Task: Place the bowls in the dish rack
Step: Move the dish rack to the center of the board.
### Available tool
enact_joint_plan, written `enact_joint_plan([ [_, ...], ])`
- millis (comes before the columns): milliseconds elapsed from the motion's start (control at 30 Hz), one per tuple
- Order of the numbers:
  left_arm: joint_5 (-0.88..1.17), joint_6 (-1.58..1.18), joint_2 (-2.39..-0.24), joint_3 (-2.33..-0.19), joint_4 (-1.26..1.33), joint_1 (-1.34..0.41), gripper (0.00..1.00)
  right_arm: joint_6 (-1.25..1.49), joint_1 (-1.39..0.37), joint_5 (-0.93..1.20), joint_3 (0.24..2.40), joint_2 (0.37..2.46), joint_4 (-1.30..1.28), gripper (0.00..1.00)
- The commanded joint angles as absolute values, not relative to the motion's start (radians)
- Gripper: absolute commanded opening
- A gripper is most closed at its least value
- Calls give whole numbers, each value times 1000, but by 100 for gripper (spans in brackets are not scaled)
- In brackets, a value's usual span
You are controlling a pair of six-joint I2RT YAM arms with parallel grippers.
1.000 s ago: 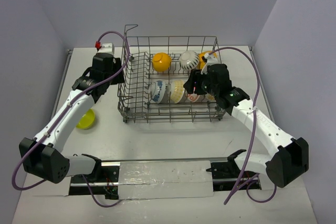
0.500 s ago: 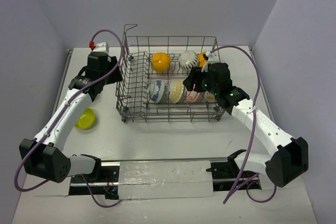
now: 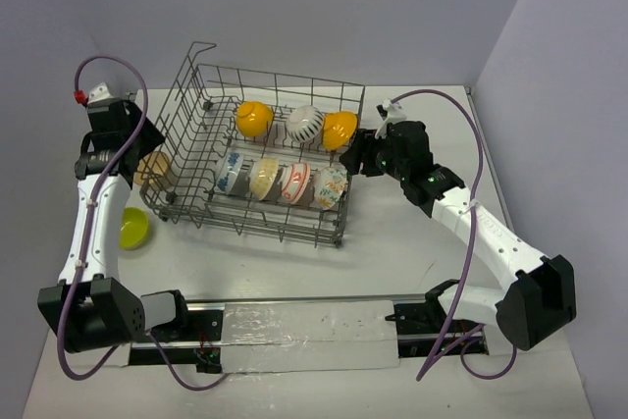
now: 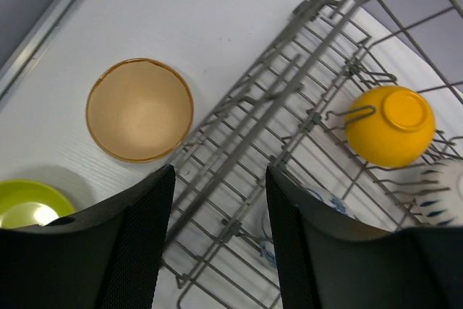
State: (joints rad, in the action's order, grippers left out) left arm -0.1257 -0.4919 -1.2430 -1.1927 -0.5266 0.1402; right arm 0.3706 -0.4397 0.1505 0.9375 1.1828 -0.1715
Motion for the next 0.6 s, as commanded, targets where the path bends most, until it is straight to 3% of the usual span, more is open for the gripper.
enact_joint_plan([
  [0,-37,-494,-1213,-1180,-466,137,57,371,-434,156,940,1163,-144,64],
  [233,60,-446,-1229,-1177,-442,88,46,367,-433,144,940,1152,-150,64],
  [467,21,-451,-1242,-1134,-419,31,49,370,-433,149,942,1164,-147,64],
  [567,6,-448,-1255,-1137,-440,9,32,367,-433,155,950,1172,-153,64],
])
